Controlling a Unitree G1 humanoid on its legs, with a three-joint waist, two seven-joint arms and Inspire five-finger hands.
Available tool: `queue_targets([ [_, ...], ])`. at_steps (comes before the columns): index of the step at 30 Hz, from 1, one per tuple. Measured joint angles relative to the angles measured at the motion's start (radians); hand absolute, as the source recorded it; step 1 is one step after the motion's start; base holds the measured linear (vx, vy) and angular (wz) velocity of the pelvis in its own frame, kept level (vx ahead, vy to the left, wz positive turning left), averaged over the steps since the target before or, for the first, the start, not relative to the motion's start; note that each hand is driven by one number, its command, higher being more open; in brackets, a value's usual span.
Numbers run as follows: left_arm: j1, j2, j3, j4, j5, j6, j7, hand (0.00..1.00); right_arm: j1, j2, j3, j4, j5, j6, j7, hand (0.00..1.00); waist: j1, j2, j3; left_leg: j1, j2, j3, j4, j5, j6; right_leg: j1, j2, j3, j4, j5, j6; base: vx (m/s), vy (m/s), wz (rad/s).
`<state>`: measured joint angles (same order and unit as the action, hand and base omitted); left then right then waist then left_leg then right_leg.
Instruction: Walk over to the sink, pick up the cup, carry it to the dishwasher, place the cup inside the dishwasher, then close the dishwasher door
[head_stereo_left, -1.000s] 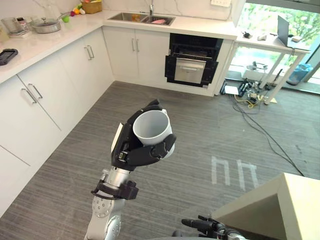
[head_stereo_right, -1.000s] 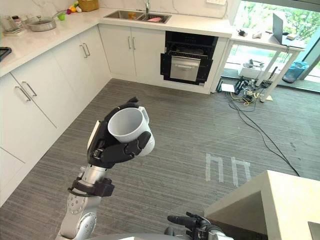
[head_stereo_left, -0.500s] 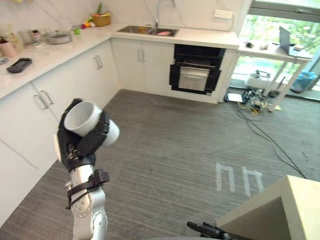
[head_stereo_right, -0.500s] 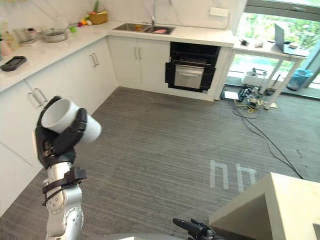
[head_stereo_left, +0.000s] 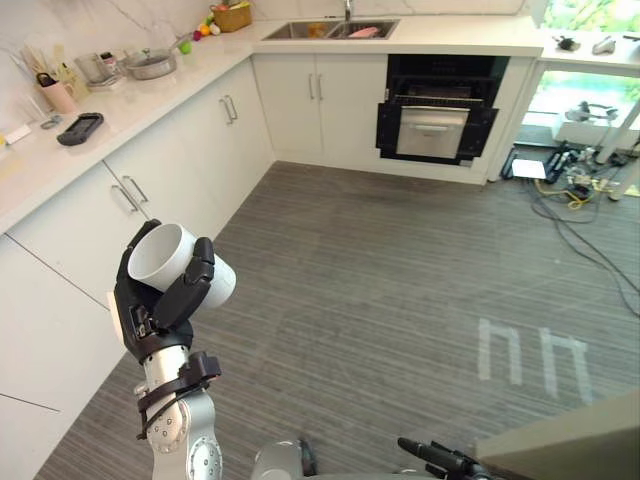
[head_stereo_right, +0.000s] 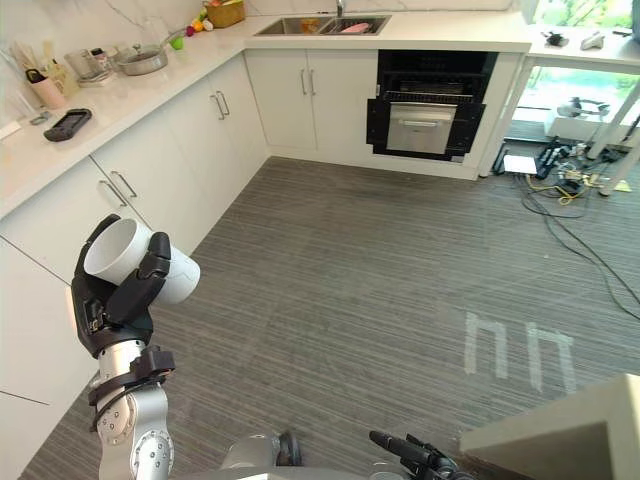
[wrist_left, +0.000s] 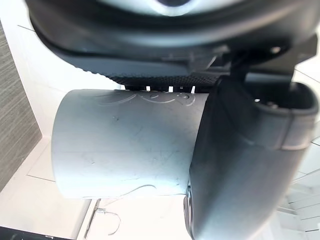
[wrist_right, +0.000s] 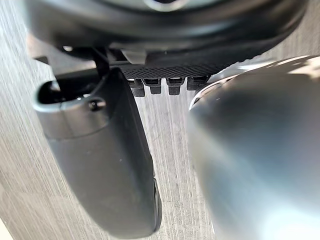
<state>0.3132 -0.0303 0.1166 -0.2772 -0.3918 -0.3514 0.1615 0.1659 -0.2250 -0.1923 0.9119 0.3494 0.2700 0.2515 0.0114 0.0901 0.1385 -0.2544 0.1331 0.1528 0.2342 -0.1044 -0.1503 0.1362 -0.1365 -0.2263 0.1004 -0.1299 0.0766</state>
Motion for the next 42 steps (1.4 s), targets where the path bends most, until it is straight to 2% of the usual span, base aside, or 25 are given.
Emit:
queue_targets([
  [2,0.011,-0.003,-0.014,0.019,-0.001,-0.006,-0.003,0.0,0.011,-0.002,0.0,0.003,0.001,-0.021,-0.009,1.0,0.005,-0.001,0.0,-0.027,0.004,-0.002,0.081,0.041,0.017,0.002,-0.039,0.02,0.073,-0.066,0.042,0.32,0.391,-0.25],
  [3,0.014,-0.004,-0.019,0.038,-0.001,-0.006,-0.009,0.0,0.011,-0.002,0.001,0.001,-0.001,-0.026,-0.017,1.0,0.01,-0.006,-0.007,-0.044,-0.02,0.023,0.165,0.032,0.051,0.0,-0.08,0.051,0.119,-0.102,0.067,0.37,0.426,-0.41],
  [5,0.019,-0.003,-0.041,0.05,-0.003,-0.002,-0.015,0.0,0.025,0.0,-0.008,-0.006,-0.012,-0.034,-0.031,1.0,-0.003,-0.027,-0.025,-0.061,-0.069,0.065,0.281,-0.038,0.177,-0.003,-0.153,0.087,0.229,-0.155,0.095,0.45,0.454,-0.18],
  [7,0.002,0.019,-0.097,0.063,-0.015,0.016,-0.019,0.0,0.041,0.03,-0.052,-0.047,-0.017,-0.052,-0.041,1.0,-0.021,-0.05,-0.038,-0.032,-0.136,0.069,0.308,-0.099,0.227,-0.056,-0.214,0.125,0.47,-0.16,0.096,0.46,0.349,0.4],
  [9,0.0,0.049,-0.153,0.063,-0.016,0.032,-0.039,0.0,0.05,0.06,-0.056,-0.06,-0.024,-0.051,-0.06,1.0,-0.023,-0.094,-0.053,0.056,-0.212,0.083,0.257,-0.126,0.253,-0.084,-0.262,0.142,0.679,-0.058,0.018,0.41,0.231,0.26],
  [10,0.0,0.058,-0.178,0.062,-0.015,0.034,-0.053,0.0,0.052,0.062,-0.057,-0.067,-0.028,-0.05,-0.069,1.0,-0.02,-0.115,-0.052,0.107,-0.248,0.085,0.207,-0.129,0.258,-0.104,-0.295,0.141,0.743,0.028,-0.069,0.44,0.218,0.21],
  [11,-0.004,0.07,-0.23,0.063,-0.01,0.035,-0.059,0.0,0.067,0.066,-0.06,-0.088,-0.017,-0.068,-0.067,1.0,-0.041,-0.105,-0.061,0.203,-0.283,0.045,0.101,-0.113,0.28,-0.164,-0.276,0.187,0.854,0.239,-0.093,0.44,0.21,0.35],
  [12,-0.011,0.076,-0.248,0.068,-0.006,0.028,-0.059,0.0,0.068,0.073,-0.06,-0.102,-0.016,-0.072,-0.063,1.0,-0.052,-0.098,-0.063,0.236,-0.282,0.027,0.057,-0.1,0.283,-0.199,-0.23,0.199,0.913,0.188,-0.057,0.52,0.211,0.59],
  [13,-0.036,0.096,-0.285,0.084,0.006,0.016,-0.06,0.0,0.076,0.105,-0.054,-0.129,-0.015,-0.075,-0.056,1.0,-0.065,-0.084,-0.069,0.303,-0.274,-0.011,-0.037,-0.075,0.28,-0.269,-0.117,0.177,0.972,0.028,-0.025,0.43,0.103,0.53],
  [15,-0.082,0.1,-0.326,0.091,0.035,0.009,-0.065,0.0,0.082,0.15,-0.036,-0.152,0.001,-0.081,-0.054,1.0,-0.076,-0.086,-0.069,0.379,-0.262,-0.042,-0.147,-0.042,0.257,-0.404,0.0,0.041,0.849,-0.126,-0.047,0.51,0.076,0.39],
  [16,-0.092,0.1,-0.334,0.096,0.039,0.008,-0.065,0.0,0.079,0.153,-0.039,-0.159,0.014,-0.07,-0.048,1.0,-0.08,-0.083,-0.067,0.392,-0.259,-0.044,-0.162,-0.044,0.252,-0.435,0.026,0.01,0.772,-0.144,-0.053,0.51,0.071,0.17],
  [19,-0.128,0.106,-0.347,0.132,0.041,0.013,-0.061,0.0,0.07,0.157,-0.035,-0.199,0.023,-0.023,-0.037,1.0,-0.115,-0.075,-0.053,0.461,-0.232,-0.045,-0.179,-0.088,0.188,-0.51,0.121,-0.02,0.338,-0.05,-0.054,0.56,0.06,0.27],
  [20,-0.124,0.115,-0.359,0.131,0.042,0.012,-0.055,0.0,0.078,0.154,-0.022,-0.211,0.022,-0.016,-0.038,1.0,-0.114,-0.082,-0.046,0.503,-0.227,-0.033,-0.178,-0.12,0.155,-0.505,0.143,-0.02,0.2,0.065,-0.055,0.61,0.02,0.15],
  [21,-0.107,0.131,-0.358,0.131,0.064,0.001,-0.049,0.0,0.094,0.151,0.018,-0.213,0.019,-0.009,-0.037,1.0,-0.108,-0.116,-0.054,0.546,-0.246,-0.014,-0.167,-0.15,0.128,-0.505,0.128,-0.016,0.176,0.223,-0.147,0.64,0.006,0.1],
  [22,-0.095,0.136,-0.358,0.137,0.075,-0.005,-0.049,0.0,0.104,0.149,0.034,-0.211,0.02,-0.001,-0.035,1.0,-0.107,-0.132,-0.064,0.569,-0.251,-0.006,-0.161,-0.168,0.119,-0.505,0.121,-0.012,0.199,0.253,-0.244,0.63,-0.025,-0.2],
  [23,-0.076,0.115,-0.354,0.156,0.079,-0.007,-0.033,0.0,0.101,0.112,0.035,-0.224,0.018,0.015,-0.011,1.0,-0.104,-0.084,-0.065,0.582,-0.205,0.02,-0.129,-0.185,0.114,-0.498,0.161,-0.022,0.246,0.199,-0.244,0.49,-0.041,-0.26],
  [27,-0.074,0.1,-0.331,0.156,0.078,-0.005,-0.032,0.0,0.112,0.103,0.046,-0.28,0.001,0.034,-0.02,1.0,-0.088,-0.048,-0.043,0.512,-0.105,0.085,0.209,-0.165,0.102,-0.379,0.255,-0.002,0.196,0.117,-0.24,0.56,-0.076,-0.33],
  [28,-0.069,0.088,-0.328,0.146,0.078,-0.003,-0.039,0.0,0.136,0.1,0.066,-0.333,0.0,0.047,-0.022,1.0,-0.074,-0.038,-0.036,0.432,-0.047,0.09,0.461,-0.079,0.091,-0.304,0.284,0.016,0.144,0.092,-0.232,0.53,-0.073,-0.22],
  [30,-0.046,0.074,-0.327,0.092,0.076,0.001,-0.073,0.0,0.169,0.098,0.098,-0.386,-0.013,0.05,-0.033,1.0,-0.06,-0.035,-0.033,0.236,0.064,0.096,0.812,-0.062,0.09,-0.212,0.31,0.025,0.086,0.073,-0.231,0.46,-0.085,-0.09],
  [33,-0.005,0.062,-0.319,0.033,0.076,-0.013,-0.144,0.0,0.179,0.085,0.101,-0.387,-0.016,0.053,-0.035,1.0,-0.003,-0.034,-0.044,0.033,0.165,0.141,0.774,-0.141,0.12,-0.076,0.321,0.088,-0.034,0.066,-0.223,0.42,-0.07,-0.37],
  [35,-0.003,0.062,-0.309,0.038,0.065,-0.015,-0.164,0.0,0.143,0.079,0.104,-0.364,0.004,0.055,-0.035,1.0,0.008,-0.037,-0.046,0.011,0.143,0.133,0.547,-0.158,0.107,-0.043,0.305,0.13,-0.043,0.059,-0.213,0.43,0.044,-0.57],
  [37,-0.003,0.064,-0.299,0.055,0.042,-0.015,-0.173,0.0,0.079,0.075,0.118,-0.326,0.024,0.055,-0.035,1.0,0.006,-0.043,-0.048,0.015,0.05,0.062,0.258,-0.133,0.091,-0.039,0.265,0.178,-0.036,0.038,-0.179,0.45,0.146,-0.64],
  [39,-0.002,0.053,-0.323,0.093,0.03,-0.018,-0.189,0.0,0.03,0.078,0.118,-0.279,0.048,0.042,-0.037,1.0,0.005,-0.032,-0.055,0.035,-0.046,-0.034,-0.007,0.033,0.095,-0.045,0.23,0.237,0.007,-0.013,-0.123,0.43,0.227,-0.61],
  [41,0.007,0.049,-0.338,0.106,0.032,-0.029,-0.184,0.0,0.021,0.098,0.121,-0.256,0.052,0.033,-0.039,1.0,0.006,-0.027,-0.064,0.062,-0.053,-0.017,-0.031,0.123,0.118,-0.033,0.222,0.273,0.047,-0.063,-0.104,0.35,0.185,-0.58],
  [42,-0.002,0.058,-0.341,0.136,0.038,-0.033,-0.181,0.0,0.022,0.126,0.122,-0.242,0.059,0.03,-0.044,1.0,-0.015,-0.048,-0.063,0.116,-0.078,-0.001,-0.076,0.121,0.131,-0.046,0.199,0.285,0.125,-0.085,-0.081,0.4,0.176,-0.38],
])
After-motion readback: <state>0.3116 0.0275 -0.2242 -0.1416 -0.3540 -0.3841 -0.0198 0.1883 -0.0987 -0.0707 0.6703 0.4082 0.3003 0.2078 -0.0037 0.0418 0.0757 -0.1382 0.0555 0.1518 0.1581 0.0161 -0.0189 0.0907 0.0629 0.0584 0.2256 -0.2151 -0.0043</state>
